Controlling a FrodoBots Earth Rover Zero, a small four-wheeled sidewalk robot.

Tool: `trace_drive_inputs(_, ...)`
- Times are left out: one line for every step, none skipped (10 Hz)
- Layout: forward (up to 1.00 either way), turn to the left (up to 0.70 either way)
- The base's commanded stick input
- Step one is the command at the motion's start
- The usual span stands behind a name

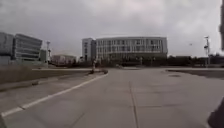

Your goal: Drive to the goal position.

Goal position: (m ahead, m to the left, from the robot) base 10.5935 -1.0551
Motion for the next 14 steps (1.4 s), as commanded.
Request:
trace_drive_inputs(0.70, -0.30)
trace_drive_inputs(0.70, -0.30)
trace_drive_inputs(0.70, -0.30)
trace_drive_inputs(0.70, -0.29)
trace_drive_inputs(0.70, -0.30)
trace_drive_inputs(0.70, -0.29)
trace_drive_inputs(0.70, -0.23)
trace_drive_inputs(0.70, -0.09)
trace_drive_inputs(0.70, -0.01)
trace_drive_inputs(0.70, -0.01)
trace_drive_inputs(0.70, -0.01)
trace_drive_inputs(0.70, -0.01)
trace_drive_inputs(0.70, -0.01)
trace_drive_inputs(0.70, -0.01)
